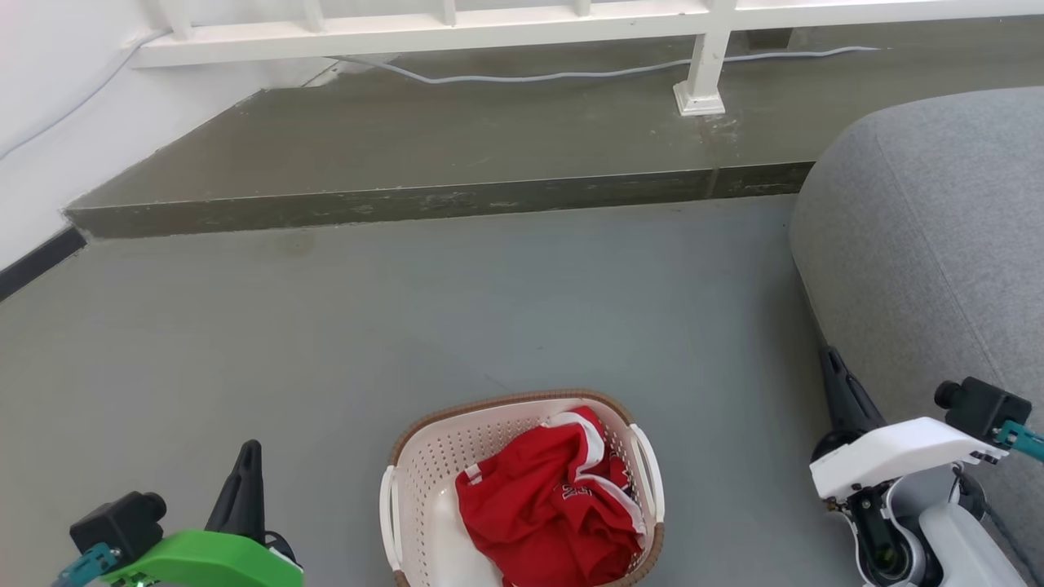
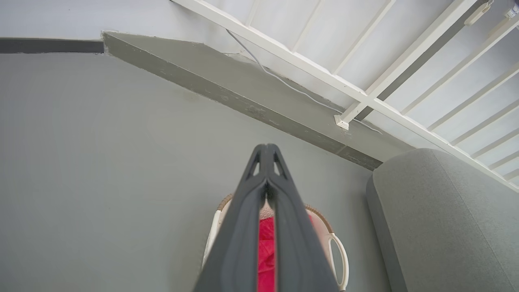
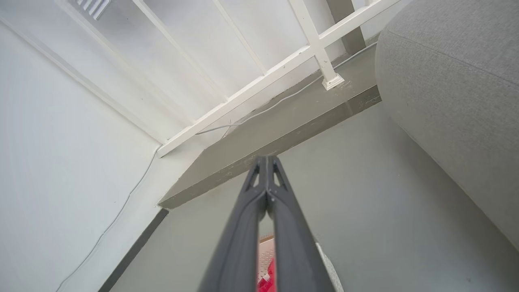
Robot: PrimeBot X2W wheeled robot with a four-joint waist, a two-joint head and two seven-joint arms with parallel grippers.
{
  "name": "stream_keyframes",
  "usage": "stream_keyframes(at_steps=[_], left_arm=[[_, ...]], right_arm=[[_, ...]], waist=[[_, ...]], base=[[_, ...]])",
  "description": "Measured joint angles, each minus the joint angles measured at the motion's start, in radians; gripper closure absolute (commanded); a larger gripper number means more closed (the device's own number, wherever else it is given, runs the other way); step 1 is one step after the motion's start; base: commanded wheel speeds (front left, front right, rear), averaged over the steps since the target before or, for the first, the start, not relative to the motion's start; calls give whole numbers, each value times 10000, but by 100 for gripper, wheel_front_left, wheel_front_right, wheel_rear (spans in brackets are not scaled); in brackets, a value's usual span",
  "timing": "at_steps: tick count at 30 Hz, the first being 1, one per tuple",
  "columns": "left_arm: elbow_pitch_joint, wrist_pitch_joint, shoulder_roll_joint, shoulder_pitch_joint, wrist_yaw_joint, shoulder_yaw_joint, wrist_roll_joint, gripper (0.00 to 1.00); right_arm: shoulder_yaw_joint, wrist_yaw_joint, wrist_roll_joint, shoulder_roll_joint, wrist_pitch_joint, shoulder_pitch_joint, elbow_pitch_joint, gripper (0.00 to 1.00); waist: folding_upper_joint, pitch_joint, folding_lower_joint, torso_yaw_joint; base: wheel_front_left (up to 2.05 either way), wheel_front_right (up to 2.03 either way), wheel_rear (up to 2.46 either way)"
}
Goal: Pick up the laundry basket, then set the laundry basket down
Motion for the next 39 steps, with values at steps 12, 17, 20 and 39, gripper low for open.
stream_keyframes(at_steps=[12, 17, 20, 39], left_arm=[[278, 336, -88, -100, -263, 380, -1532, 100], [374, 481, -194, -250, -424, 564, -2324, 100], [424, 556, -230, -301, -516, 633, -2635, 100], [965, 1078, -368, -665, -936, 1221, -5010, 100]], right_arm=[[-508, 311, 1590, 88, 322, -11, 81, 100], [-738, 416, 2351, 148, 516, -24, 146, 100], [-874, 499, 2765, 176, 587, -31, 178, 100], [-1620, 955, 5212, 382, 1089, -130, 408, 100]], waist=[[0, -74, 0, 90], [0, -111, 0, 135], [0, -130, 0, 157], [0, -251, 0, 300]], base=[[0, 0, 0], [0, 0, 0], [0, 0, 0], [0, 0, 0]])
